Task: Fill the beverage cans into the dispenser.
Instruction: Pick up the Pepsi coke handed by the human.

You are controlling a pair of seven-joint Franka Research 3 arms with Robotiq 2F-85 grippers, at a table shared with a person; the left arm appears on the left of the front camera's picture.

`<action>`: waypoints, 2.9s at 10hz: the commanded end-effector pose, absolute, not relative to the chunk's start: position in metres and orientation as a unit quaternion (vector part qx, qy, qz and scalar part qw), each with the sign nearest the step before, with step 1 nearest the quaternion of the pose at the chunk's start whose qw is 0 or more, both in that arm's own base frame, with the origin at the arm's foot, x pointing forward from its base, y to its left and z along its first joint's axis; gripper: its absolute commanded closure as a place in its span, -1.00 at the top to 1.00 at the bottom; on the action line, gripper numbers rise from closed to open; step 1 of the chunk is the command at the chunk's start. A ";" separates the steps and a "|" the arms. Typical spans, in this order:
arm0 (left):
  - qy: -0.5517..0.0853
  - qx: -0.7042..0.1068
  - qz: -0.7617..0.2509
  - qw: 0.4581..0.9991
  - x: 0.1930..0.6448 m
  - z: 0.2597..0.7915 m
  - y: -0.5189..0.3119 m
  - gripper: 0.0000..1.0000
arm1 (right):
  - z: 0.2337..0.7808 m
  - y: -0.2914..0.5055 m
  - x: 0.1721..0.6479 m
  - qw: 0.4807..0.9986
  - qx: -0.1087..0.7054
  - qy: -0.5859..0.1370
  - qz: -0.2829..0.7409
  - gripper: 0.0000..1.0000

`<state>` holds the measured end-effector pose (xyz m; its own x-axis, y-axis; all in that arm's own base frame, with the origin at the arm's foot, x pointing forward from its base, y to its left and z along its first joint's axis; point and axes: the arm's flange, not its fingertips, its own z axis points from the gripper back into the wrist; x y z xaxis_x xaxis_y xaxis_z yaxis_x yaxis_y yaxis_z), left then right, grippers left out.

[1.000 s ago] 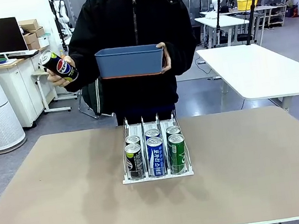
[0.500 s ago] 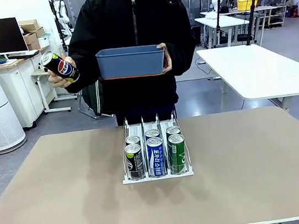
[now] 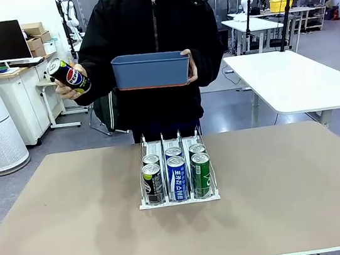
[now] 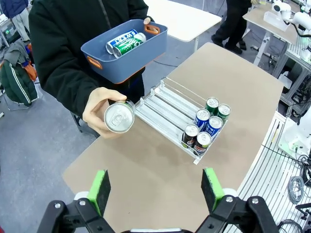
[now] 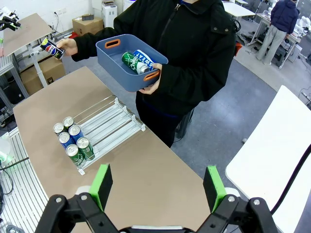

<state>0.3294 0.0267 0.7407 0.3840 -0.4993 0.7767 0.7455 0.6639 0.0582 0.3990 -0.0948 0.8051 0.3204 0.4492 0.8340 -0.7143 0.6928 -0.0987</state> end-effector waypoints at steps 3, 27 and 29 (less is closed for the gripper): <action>-0.360 -0.112 -0.420 0.826 0.394 0.718 0.002 1.00 | 0.805 -0.094 0.398 0.799 0.147 -0.456 0.364 1.00; -0.378 -0.149 -0.430 0.806 0.464 0.644 -0.030 1.00 | 0.805 -0.094 0.398 0.799 0.147 -0.456 0.364 1.00; -0.380 -0.147 -0.429 0.806 0.465 0.644 -0.032 0.61 | 0.805 -0.094 0.398 0.799 0.147 -0.456 0.364 1.00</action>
<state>0.4648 -0.0335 0.6443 0.3427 -0.5829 0.7367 0.8042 0.5874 0.0907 0.3988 -0.0949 0.8056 0.3199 0.4492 0.8342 -0.7139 0.6931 -0.0995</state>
